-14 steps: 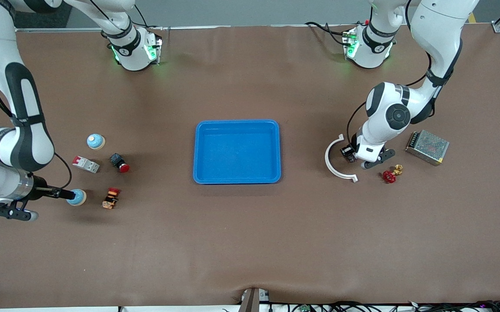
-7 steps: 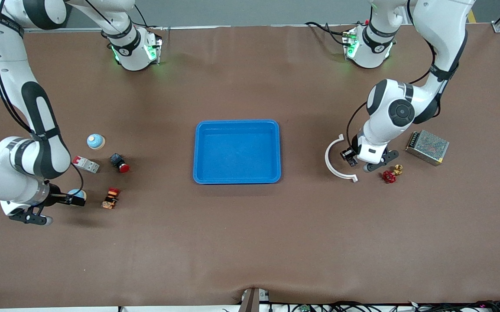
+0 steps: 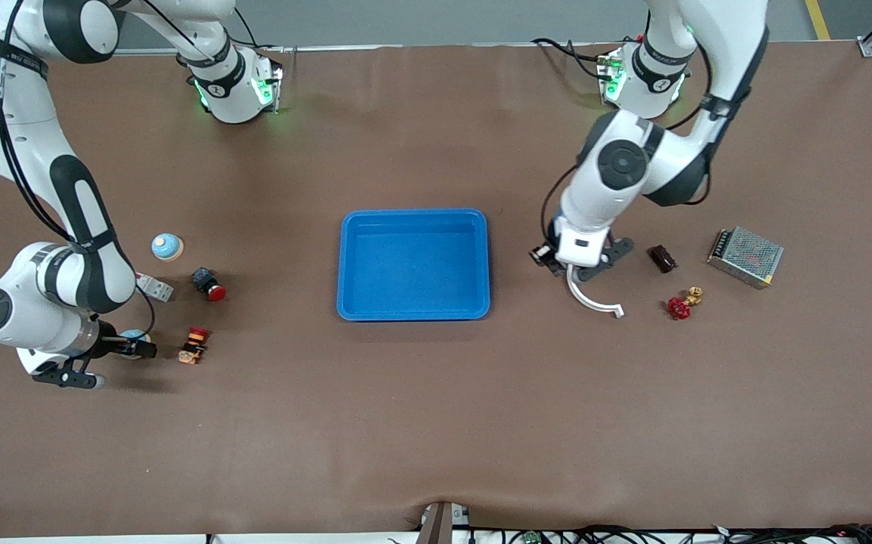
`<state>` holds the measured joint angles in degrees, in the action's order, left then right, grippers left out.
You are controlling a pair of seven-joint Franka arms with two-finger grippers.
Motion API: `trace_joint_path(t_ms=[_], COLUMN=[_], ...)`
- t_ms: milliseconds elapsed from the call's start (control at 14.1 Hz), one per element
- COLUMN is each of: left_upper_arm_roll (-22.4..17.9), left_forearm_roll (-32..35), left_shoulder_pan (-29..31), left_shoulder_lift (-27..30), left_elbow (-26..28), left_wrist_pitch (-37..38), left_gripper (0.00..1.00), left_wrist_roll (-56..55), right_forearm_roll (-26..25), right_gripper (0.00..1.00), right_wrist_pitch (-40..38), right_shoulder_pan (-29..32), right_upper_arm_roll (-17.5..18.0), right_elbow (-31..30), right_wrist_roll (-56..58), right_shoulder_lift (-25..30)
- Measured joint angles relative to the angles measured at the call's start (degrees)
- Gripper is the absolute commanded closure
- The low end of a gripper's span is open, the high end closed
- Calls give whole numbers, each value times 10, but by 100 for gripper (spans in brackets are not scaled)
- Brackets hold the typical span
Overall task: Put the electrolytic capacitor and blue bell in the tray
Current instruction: 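Carry the capacitor into the tray with the left gripper and release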
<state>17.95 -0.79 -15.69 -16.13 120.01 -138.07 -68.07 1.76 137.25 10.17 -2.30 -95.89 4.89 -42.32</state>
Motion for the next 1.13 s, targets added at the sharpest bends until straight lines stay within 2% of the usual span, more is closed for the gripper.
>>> trace_joint_path(t_ms=[283,354,495,566,849,990,1061,1132], left_upper_arm_roll=[0,0,0,0,-2,-2,-3,-3], left_forearm_roll=[0,0,0,0,1,2,2,3], left_shoulder_pan=[-62,-74,-95,-103,-140,-152,-155,-158], left_shoulder_lift=[-48,-59,-83,-97,-165,-192,-203,-210], left_elbow=[-61,-74,-93,-104,-150,-166,-170,-173], left_wrist_pitch=[0,0,0,0,0,0,0,0], left_gripper=[100,100,100,100,100,100,87,58], left_wrist_roll=[-100,-117,-152,-169,-234,-256,-263,-267], right_forearm_roll=[0,0,0,0,0,1,1,3], right_gripper=[0,15,88,100,100,100,100,100], right_wrist_pitch=[0,0,0,-1,-13,-72,-117,-156], right_shoulder_pan=[5,8,9,9,9,2,-6,-18], right_upper_arm_roll=[-1,-1,-1,0,2,7,10,13], right_elbow=[-9,-10,-11,-11,-10,-1,9,17], right_wrist_roll=[11,14,17,17,17,-1,-33,-71], right_shoulder_lift=[-1,-1,0,2,8,18,29,45])
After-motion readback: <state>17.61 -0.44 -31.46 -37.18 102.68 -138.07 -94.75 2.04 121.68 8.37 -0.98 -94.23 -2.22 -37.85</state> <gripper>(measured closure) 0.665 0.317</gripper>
